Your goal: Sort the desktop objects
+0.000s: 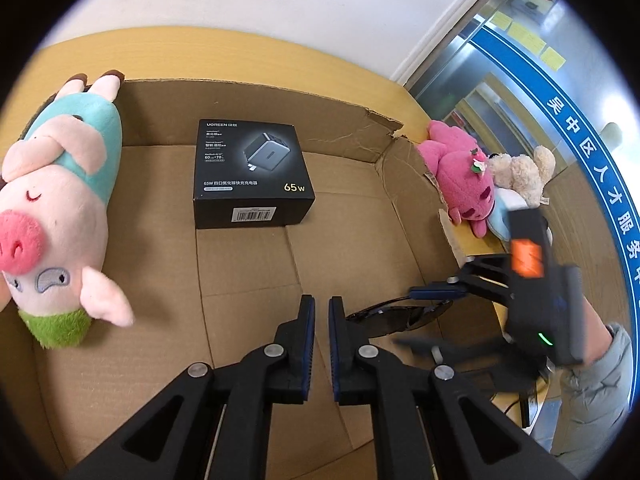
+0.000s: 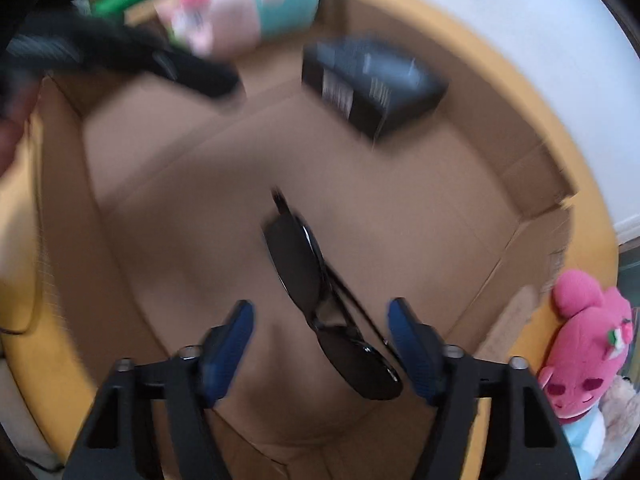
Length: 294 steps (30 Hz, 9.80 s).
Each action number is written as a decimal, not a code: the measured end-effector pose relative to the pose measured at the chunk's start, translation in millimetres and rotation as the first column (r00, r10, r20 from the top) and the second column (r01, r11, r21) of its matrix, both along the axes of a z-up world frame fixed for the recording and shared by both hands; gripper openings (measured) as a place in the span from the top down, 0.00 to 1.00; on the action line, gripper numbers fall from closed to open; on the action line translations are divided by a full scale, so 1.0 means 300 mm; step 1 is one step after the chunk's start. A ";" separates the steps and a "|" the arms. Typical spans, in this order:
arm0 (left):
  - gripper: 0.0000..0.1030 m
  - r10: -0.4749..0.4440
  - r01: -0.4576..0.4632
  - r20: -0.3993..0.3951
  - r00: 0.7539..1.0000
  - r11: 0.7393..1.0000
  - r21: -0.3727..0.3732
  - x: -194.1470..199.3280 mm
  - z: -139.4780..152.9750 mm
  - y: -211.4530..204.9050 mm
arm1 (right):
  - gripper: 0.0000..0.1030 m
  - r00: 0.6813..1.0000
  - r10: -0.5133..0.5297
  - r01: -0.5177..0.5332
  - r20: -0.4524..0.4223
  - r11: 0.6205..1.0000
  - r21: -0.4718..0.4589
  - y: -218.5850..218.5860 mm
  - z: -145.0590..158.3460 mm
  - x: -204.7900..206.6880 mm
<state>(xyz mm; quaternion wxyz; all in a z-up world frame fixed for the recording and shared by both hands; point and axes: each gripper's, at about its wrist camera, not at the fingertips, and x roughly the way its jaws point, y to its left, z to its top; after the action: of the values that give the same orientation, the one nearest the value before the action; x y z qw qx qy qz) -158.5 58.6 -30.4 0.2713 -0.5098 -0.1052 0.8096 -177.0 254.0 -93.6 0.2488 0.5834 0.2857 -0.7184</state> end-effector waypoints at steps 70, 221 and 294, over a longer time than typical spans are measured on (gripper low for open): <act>0.71 0.040 -0.048 -0.193 0.980 0.998 -0.038 -0.108 0.278 0.008 | 0.24 0.654 -0.757 0.623 0.016 0.526 -0.578 0.451 0.287 -0.104; 0.92 0.221 -0.275 -0.168 0.961 0.839 -0.470 0.161 -0.019 -0.467 | 0.92 0.895 -0.444 0.392 0.039 0.742 -0.544 -0.339 0.045 0.125; 0.31 0.071 -0.071 0.058 0.996 0.997 0.009 0.524 -0.230 -0.185 | 0.16 0.946 -0.321 0.290 0.054 0.758 -0.584 -0.116 -0.082 0.563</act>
<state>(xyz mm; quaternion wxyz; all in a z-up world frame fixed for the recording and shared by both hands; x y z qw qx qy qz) -1.3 3.2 -99.5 0.2419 -0.5273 -0.1354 0.8032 -8.3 219.3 -118.3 0.2883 0.4992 -0.0419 -0.8160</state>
